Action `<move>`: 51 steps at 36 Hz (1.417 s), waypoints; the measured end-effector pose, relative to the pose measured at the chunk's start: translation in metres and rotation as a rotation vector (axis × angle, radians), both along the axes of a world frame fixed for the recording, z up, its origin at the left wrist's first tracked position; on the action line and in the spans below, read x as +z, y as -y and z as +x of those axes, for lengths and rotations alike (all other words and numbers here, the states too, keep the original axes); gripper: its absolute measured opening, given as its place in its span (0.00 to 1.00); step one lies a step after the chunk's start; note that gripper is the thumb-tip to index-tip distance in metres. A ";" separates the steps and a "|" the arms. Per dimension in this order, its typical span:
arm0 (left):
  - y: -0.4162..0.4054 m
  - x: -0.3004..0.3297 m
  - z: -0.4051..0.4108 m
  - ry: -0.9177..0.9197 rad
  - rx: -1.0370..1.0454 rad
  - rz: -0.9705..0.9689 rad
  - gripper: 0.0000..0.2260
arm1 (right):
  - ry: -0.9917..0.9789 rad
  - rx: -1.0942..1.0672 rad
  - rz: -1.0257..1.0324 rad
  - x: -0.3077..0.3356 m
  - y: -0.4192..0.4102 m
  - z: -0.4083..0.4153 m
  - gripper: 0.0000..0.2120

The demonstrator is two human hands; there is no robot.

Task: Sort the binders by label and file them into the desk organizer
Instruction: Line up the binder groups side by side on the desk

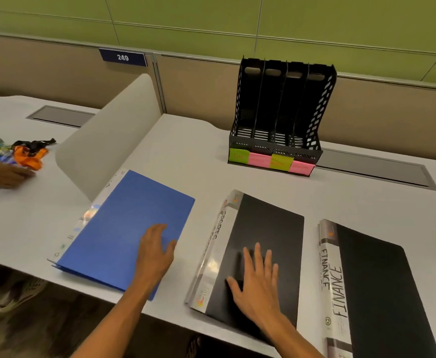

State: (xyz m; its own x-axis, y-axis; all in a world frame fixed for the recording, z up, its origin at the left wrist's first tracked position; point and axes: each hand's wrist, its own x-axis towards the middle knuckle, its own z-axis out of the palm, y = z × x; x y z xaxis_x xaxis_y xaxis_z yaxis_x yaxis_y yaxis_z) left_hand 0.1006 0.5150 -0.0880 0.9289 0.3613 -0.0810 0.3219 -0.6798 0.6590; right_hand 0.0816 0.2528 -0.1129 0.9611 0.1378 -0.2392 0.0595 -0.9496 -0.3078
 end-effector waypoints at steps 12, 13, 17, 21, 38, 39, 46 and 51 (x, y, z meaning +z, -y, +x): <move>-0.119 0.013 0.011 -0.304 0.358 0.450 0.56 | -0.056 0.155 0.011 0.008 -0.058 0.005 0.45; -0.129 0.014 0.011 -0.345 0.364 0.446 0.58 | -0.074 0.153 0.002 0.008 -0.060 0.005 0.45; -0.151 0.012 0.011 -0.400 0.373 0.384 0.61 | -0.168 0.139 -0.011 0.008 -0.066 0.006 0.43; -0.146 0.005 0.008 -0.376 0.327 0.435 0.58 | -0.214 0.137 -0.009 0.009 -0.069 0.009 0.39; -0.168 0.005 0.019 -0.451 0.384 0.301 0.60 | -0.257 0.148 -0.018 0.009 -0.069 0.012 0.39; -0.173 0.005 0.018 -0.458 0.394 0.308 0.60 | -0.259 0.148 -0.019 0.009 -0.069 0.012 0.39; -0.177 0.005 0.016 -0.395 0.460 0.329 0.54 | -0.267 0.150 -0.026 0.006 -0.070 0.013 0.39; -0.147 -0.001 0.005 -0.308 0.468 0.322 0.51 | -0.262 0.155 -0.027 0.006 -0.070 0.013 0.39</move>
